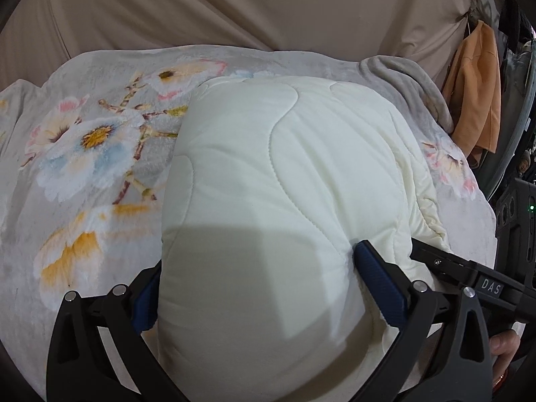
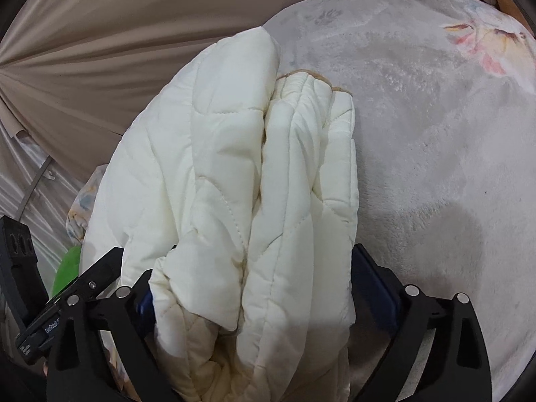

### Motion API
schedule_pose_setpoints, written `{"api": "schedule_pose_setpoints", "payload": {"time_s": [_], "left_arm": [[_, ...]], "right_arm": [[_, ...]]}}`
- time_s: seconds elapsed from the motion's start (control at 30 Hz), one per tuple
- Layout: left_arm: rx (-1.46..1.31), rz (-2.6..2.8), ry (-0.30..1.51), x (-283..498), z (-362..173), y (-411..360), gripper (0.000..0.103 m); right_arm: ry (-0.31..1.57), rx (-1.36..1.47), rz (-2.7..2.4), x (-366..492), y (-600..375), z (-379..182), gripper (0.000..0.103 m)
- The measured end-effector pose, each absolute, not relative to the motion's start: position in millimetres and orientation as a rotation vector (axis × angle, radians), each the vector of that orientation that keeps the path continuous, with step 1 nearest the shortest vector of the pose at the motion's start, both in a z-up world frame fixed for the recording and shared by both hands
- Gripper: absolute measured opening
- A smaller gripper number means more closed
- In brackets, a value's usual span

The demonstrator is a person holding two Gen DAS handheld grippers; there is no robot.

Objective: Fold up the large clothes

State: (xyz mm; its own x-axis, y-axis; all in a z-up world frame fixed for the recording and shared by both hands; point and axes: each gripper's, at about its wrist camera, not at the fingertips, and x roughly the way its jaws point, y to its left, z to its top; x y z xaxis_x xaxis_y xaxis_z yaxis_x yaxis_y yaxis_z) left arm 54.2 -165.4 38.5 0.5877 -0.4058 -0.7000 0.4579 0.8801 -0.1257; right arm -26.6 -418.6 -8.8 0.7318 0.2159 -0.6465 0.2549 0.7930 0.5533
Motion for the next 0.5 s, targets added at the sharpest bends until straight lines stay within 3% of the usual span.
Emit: {"api": "schedule_pose_setpoints", "payload": {"time_s": [0.23,0.43,0.5], "left_arm": [[0.023,-0.571,0.842,63.4,33.2,-150.1,0.098],[0.065,-0.548,0.808,56.4,35.0,-159.5,0.098],[0.073,-0.559,0.795,53.0,40.6,-160.0,0.092]], "right_arm": [[0.757,0.637,-0.003,-28.5,-412.0,-9.6,0.093],[0.728,0.617,0.007,-32.3,-405.9,-0.6,0.064],[0.705,0.604,-0.003,-38.9,-404.4,7.4,0.049]]}}
